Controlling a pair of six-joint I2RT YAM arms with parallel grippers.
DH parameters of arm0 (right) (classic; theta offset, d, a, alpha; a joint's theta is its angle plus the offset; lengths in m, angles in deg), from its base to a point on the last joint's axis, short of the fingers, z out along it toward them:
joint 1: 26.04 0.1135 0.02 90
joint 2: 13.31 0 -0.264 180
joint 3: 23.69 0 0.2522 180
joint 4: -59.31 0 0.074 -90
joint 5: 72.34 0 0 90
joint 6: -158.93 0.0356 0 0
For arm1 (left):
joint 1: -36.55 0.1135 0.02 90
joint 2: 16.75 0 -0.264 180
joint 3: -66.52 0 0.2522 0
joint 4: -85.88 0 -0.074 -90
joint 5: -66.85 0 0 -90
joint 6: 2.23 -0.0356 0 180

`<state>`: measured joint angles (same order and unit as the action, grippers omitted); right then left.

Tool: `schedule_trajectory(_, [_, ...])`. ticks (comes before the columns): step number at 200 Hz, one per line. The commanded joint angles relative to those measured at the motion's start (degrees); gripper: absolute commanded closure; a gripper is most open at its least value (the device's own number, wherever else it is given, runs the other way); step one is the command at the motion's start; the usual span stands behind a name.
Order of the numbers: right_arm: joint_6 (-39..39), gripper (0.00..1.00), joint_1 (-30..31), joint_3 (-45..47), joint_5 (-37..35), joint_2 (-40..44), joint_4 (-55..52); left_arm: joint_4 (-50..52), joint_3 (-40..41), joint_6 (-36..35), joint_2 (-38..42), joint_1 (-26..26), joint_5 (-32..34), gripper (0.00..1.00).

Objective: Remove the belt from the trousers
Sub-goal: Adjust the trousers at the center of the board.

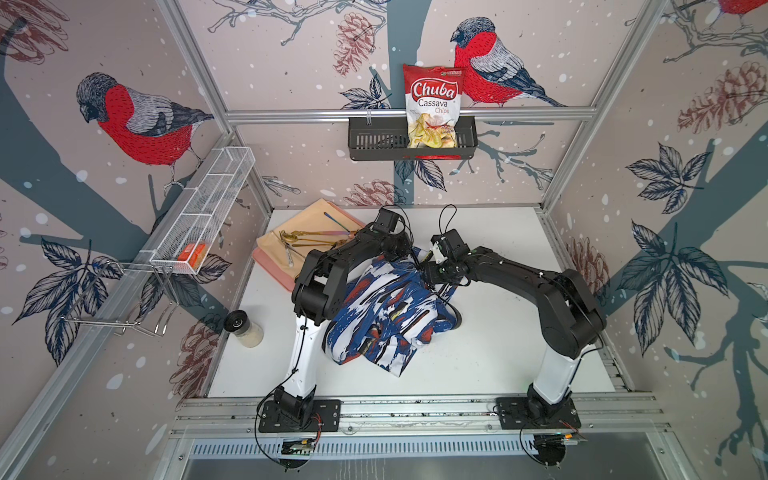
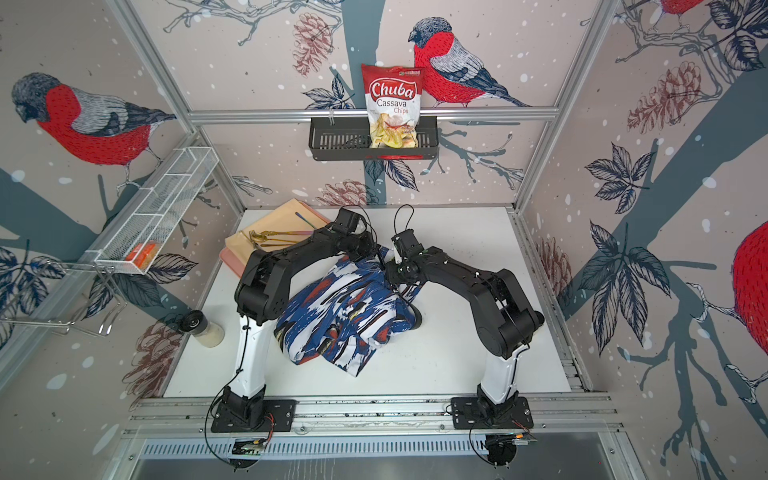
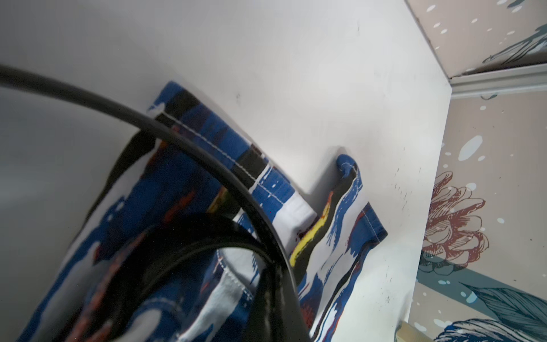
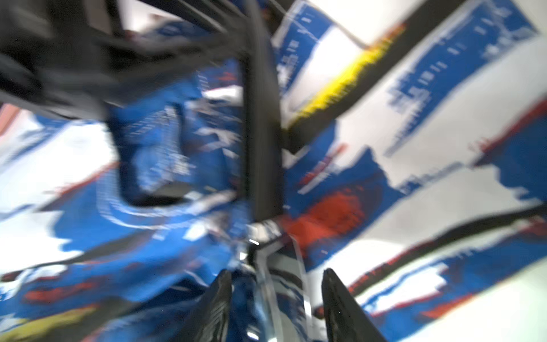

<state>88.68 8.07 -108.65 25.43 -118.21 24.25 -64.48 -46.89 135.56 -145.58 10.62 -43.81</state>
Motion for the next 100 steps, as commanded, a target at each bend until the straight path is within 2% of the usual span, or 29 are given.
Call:
schedule_trajectory(1, [-0.1,0.49,-0.5,0.6,1.3,0.0,-0.2,-0.3,-1.4,-0.8,-0.4,0.2,2.1,1.00])
schedule_trajectory(23, [-0.5,0.46,-0.9,1.6,2.2,1.2,0.9,-1.7,-0.3,-0.5,0.5,0.2,2.7,1.00])
schedule_trajectory(54, [0.3,0.46,-2.1,3.3,7.0,0.5,4.6,-1.3,-0.7,-0.6,0.7,0.2,2.4,1.00])
schedule_trajectory(100, [-0.1,0.47,1.7,0.9,6.4,-4.2,4.1,-0.5,-1.4,-1.0,1.1,0.2,2.7,1.00])
